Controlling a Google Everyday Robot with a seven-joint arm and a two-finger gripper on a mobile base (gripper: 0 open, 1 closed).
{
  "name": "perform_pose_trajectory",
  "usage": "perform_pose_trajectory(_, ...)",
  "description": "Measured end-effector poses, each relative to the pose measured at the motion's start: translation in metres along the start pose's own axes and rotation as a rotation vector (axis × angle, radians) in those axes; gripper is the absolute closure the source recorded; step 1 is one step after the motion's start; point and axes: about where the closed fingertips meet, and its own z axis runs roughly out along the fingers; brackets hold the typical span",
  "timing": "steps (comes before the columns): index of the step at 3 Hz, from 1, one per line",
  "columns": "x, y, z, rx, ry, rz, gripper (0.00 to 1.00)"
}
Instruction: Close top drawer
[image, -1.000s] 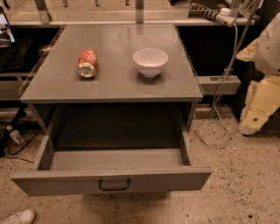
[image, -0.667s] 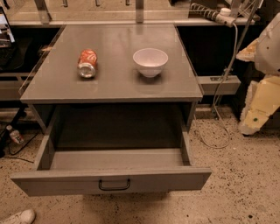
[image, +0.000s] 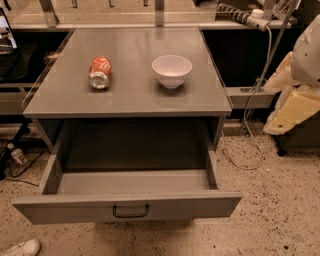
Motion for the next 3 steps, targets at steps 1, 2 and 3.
perform_pose_trajectory(1, 0.0, 0.0, 0.0, 0.0, 0.0, 0.0, 0.64)
perform_pose_trajectory(2, 0.0, 0.0, 0.0, 0.0, 0.0, 0.0, 0.88)
perform_pose_trajectory(3, 0.0, -0.0001, -0.0001, 0.0, 0.0, 0.0, 1.0)
